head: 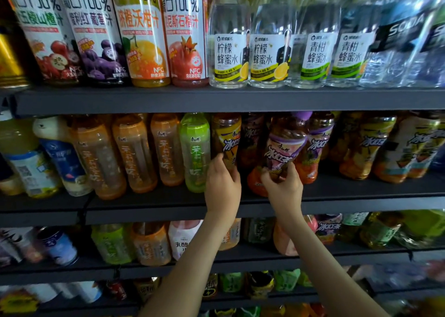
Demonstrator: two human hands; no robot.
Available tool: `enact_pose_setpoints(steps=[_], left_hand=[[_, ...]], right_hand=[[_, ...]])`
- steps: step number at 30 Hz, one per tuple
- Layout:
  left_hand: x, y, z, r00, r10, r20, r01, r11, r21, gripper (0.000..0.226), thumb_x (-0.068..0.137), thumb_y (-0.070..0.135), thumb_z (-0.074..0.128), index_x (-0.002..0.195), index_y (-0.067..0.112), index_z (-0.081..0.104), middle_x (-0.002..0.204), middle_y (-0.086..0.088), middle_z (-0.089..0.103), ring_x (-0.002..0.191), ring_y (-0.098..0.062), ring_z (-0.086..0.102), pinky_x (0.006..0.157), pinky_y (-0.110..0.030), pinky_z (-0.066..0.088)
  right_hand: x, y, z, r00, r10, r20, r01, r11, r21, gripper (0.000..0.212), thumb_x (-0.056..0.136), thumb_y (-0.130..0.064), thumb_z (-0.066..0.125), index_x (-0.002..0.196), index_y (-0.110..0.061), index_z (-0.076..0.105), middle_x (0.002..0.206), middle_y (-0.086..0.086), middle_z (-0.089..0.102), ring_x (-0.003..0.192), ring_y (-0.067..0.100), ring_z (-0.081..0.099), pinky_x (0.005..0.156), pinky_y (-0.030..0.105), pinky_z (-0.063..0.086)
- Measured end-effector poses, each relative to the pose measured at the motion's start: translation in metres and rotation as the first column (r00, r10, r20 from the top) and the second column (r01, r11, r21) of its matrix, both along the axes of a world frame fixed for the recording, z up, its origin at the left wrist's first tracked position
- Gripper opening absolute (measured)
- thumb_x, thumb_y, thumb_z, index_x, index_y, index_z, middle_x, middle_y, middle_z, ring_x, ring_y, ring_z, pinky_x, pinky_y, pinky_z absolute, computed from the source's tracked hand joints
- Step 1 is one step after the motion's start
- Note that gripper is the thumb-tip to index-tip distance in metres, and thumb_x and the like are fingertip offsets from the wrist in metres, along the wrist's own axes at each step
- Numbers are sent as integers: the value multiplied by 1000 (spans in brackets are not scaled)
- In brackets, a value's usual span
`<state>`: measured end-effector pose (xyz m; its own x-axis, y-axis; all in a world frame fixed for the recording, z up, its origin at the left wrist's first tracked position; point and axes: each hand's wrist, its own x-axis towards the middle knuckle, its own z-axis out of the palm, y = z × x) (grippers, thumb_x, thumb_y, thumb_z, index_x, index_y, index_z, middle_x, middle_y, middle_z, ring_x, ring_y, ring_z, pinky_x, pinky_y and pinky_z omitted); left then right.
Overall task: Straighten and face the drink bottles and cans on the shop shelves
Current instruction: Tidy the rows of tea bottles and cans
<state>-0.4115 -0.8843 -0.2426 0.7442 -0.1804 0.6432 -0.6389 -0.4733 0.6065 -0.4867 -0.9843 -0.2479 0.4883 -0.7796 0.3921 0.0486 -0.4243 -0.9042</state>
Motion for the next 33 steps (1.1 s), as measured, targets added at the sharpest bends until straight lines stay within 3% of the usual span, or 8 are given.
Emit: enact_pose_setpoints(steps=[3, 6, 10, 12, 15, 24, 28, 33], left_hand=[[-6, -4, -1, 999, -16, -34, 15, 1000, -21, 44, 82, 12, 72, 121, -1, 55, 111, -17, 62, 101, -31, 63, 75, -32, 54], [-10, -7, -1, 998, -16, -53, 14, 999, -41, 38, 83, 12, 70, 116, 0, 56, 110, -15, 60, 99, -29, 62, 72, -25, 47], [-19, -12, 2, 992, -126, -7, 125, 992, -32, 25, 87, 15, 66, 109, 5, 59, 101, -8, 64, 88, -22, 63, 67, -20, 44], [-22, -16, 3, 983, -185, -12, 185, 983, -17, 23, 89, 18, 64, 109, 8, 60, 100, -5, 65, 86, -18, 63, 66, -21, 45], [-27, -24, 3, 970, -239, -53, 238, 971, -14, 22, 90, 19, 62, 109, 9, 60, 99, -4, 65, 86, -19, 63, 69, -25, 50], [-47, -63, 12, 943, -251, -219, 260, 965, 13, 42, 90, 37, 62, 122, 13, 51, 117, -2, 60, 100, -17, 61, 74, -24, 50], [-52, -80, 17, 933, -253, -255, 263, 965, 4, 42, 89, 29, 63, 125, 11, 49, 121, -4, 57, 103, -20, 60, 77, -26, 51], [-58, -90, 18, 935, -242, -259, 253, 968, 7, 45, 88, 24, 64, 127, 10, 46, 122, -5, 55, 104, -19, 59, 74, -20, 46]], right_hand=[[-7, -3, 1, 999, 23, 48, -24, 999, 23, 13, 85, -19, 68, 90, -19, 56, 86, 3, 63, 67, 0, 54, 61, 8, 42], [-13, -5, 4, 998, 35, 51, -38, 998, 54, 16, 85, -22, 69, 81, -23, 54, 76, -3, 61, 61, -4, 52, 57, 8, 41], [-22, -10, 4, 995, 23, 94, -36, 989, 144, 16, 85, -27, 69, 92, -16, 61, 81, -4, 67, 70, 1, 59, 62, 16, 48], [-28, -13, 3, 993, -3, 121, -24, 975, 221, 17, 84, -29, 69, 96, -18, 62, 85, -4, 68, 76, 7, 63, 67, 24, 51], [-40, -21, 3, 988, -57, 146, 15, 962, 273, 10, 85, -27, 67, 93, -24, 62, 87, -6, 68, 76, 6, 62, 66, 23, 48], [-82, -53, 12, 981, -161, 110, 135, 967, 216, 16, 84, -26, 69, 97, -21, 61, 89, -7, 67, 79, 4, 62, 63, 17, 49], [-95, -65, 17, 981, -173, 82, 156, 970, 188, 18, 84, -27, 70, 92, -34, 56, 88, -12, 65, 79, 0, 61, 58, 10, 47], [-102, -76, 16, 984, -167, 66, 152, 969, 197, 20, 84, -25, 71, 99, -23, 58, 85, -10, 64, 77, 0, 60, 53, 6, 44]])
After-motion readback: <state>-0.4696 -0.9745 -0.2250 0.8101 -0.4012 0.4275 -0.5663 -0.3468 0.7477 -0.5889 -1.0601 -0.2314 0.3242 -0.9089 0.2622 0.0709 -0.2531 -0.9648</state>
